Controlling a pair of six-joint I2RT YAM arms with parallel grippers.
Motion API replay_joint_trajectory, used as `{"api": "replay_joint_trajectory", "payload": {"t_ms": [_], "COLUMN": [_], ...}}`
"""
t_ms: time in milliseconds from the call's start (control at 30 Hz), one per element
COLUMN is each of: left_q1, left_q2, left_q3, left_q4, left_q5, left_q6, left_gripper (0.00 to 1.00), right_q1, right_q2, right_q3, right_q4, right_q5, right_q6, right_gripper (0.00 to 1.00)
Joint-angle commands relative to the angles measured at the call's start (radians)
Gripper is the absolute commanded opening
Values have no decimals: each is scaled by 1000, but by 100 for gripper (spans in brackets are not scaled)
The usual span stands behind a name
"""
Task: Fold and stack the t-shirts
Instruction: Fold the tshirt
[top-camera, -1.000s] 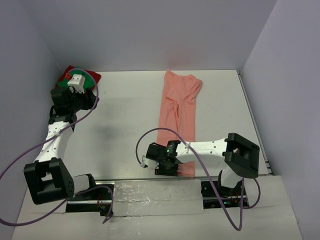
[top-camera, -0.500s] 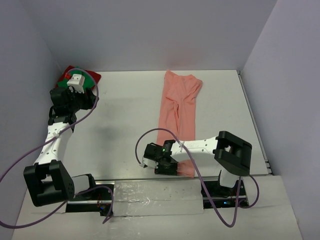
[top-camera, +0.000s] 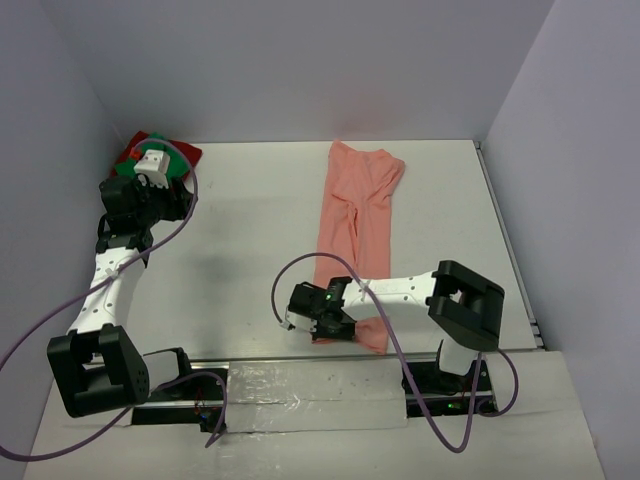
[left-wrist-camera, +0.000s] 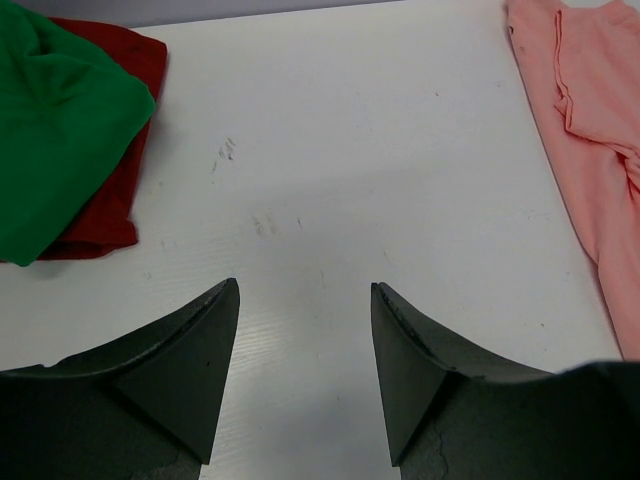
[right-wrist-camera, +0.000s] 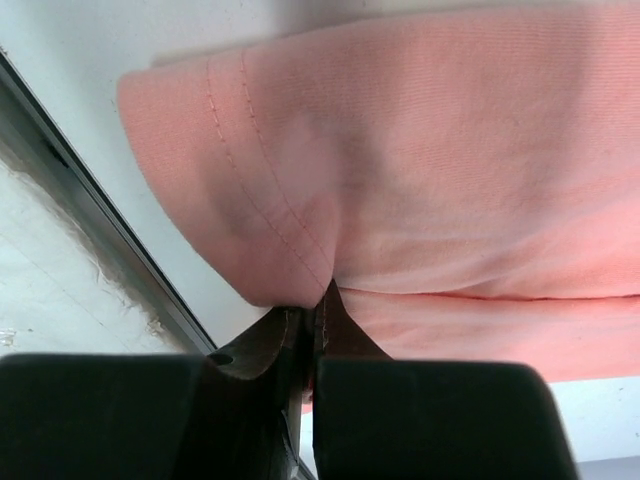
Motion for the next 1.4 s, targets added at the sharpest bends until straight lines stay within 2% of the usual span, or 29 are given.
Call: {"api": "replay_joint_trajectory", "payload": {"t_ms": [0, 200, 533, 1000, 1367], "left_q1": [3, 4, 4, 4, 3], "left_q2": [-24, -24, -24, -36, -39], "left_q3": [9, 13, 24, 26, 27], "left_q4": [17, 9, -22, -57, -75], "left_q5": [33, 44, 61, 81, 90], "left_q6": [18, 24, 39, 51, 56], "left_gripper": [64, 64, 64, 64, 63], "right_q1": [-13, -28, -192, -395, -478], "right_q2": [-45, -139, -161, -46, 68], "right_q3": [-3, 66, 229, 330, 414], "right_q4": [41, -29, -85, -31, 47], "right_q5": [9, 64, 161, 216, 233], "right_q6": [2, -21, -110, -260, -345], "right_gripper": [0, 0, 0, 0, 0]}}
